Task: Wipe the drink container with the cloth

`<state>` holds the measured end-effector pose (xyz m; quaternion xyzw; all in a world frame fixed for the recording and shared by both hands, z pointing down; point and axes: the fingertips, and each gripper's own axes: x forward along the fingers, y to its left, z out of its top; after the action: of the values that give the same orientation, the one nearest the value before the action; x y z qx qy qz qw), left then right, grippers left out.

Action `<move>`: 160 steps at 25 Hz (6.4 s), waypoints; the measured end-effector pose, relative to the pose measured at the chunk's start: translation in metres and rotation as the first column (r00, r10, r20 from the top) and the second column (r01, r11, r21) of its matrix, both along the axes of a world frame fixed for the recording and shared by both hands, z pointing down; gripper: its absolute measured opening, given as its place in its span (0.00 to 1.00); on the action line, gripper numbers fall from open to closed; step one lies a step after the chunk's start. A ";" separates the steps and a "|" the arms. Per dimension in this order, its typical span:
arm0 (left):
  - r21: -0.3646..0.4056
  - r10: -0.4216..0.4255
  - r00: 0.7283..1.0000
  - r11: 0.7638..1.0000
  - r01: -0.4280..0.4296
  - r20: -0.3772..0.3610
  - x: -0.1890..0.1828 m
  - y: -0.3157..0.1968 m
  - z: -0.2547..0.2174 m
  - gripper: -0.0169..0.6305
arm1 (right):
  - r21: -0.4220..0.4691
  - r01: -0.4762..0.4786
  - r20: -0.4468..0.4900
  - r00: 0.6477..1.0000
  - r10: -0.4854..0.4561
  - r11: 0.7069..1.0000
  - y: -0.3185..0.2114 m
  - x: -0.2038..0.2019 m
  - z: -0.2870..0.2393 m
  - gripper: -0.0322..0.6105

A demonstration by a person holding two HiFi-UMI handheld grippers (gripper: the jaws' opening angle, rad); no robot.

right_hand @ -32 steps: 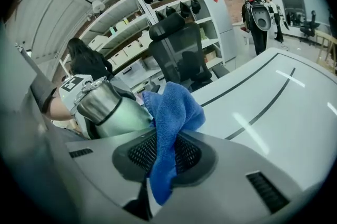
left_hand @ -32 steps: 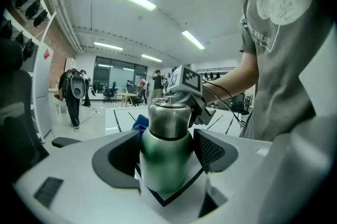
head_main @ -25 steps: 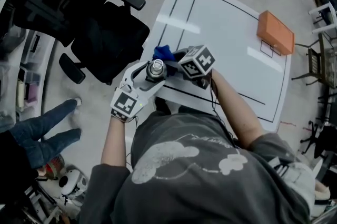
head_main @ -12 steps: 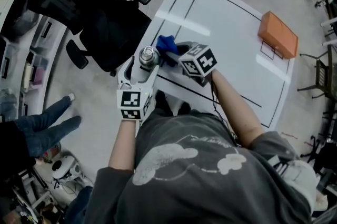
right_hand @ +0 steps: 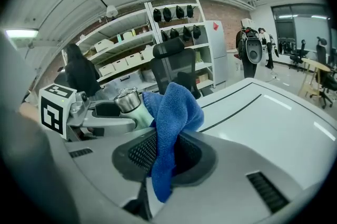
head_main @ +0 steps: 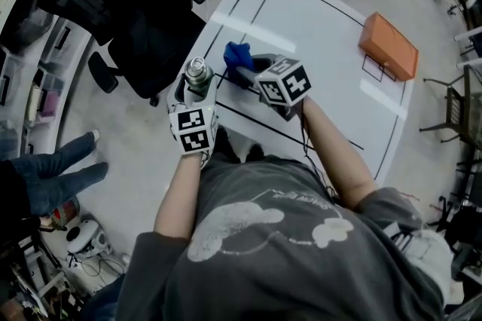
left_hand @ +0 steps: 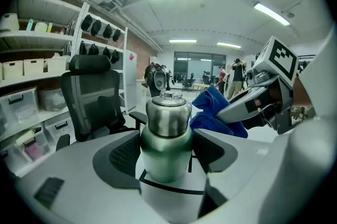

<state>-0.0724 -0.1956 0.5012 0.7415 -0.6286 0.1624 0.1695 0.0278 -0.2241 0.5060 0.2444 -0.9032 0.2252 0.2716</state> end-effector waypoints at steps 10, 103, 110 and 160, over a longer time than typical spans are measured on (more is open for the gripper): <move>0.042 0.321 0.947 0.946 -0.320 -0.005 0.007 -0.002 -0.002 0.50 | 0.003 0.188 -0.020 0.982 -0.188 0.982 -0.005 -0.021 -0.019 0.14; 0.067 0.459 0.888 0.887 -0.456 -0.035 0.003 -0.015 -0.014 0.50 | -0.001 0.362 -0.050 0.931 -0.361 0.932 -0.013 -0.069 -0.018 0.14; 0.052 0.636 0.771 0.772 -0.634 -0.030 0.002 -0.017 -0.014 0.50 | 0.041 0.503 -0.101 0.862 -0.497 0.863 -0.014 -0.089 -0.013 0.14; 0.140 0.334 0.941 0.936 -0.324 -0.058 -0.024 -0.001 -0.026 0.51 | -0.090 0.229 -0.114 0.964 -0.238 0.969 -0.034 -0.054 0.036 0.14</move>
<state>-0.0969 -0.1971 0.4750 0.8515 -0.4975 0.1174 0.1171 -0.0257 -0.2580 0.5422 0.1394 -0.8978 0.2101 0.3610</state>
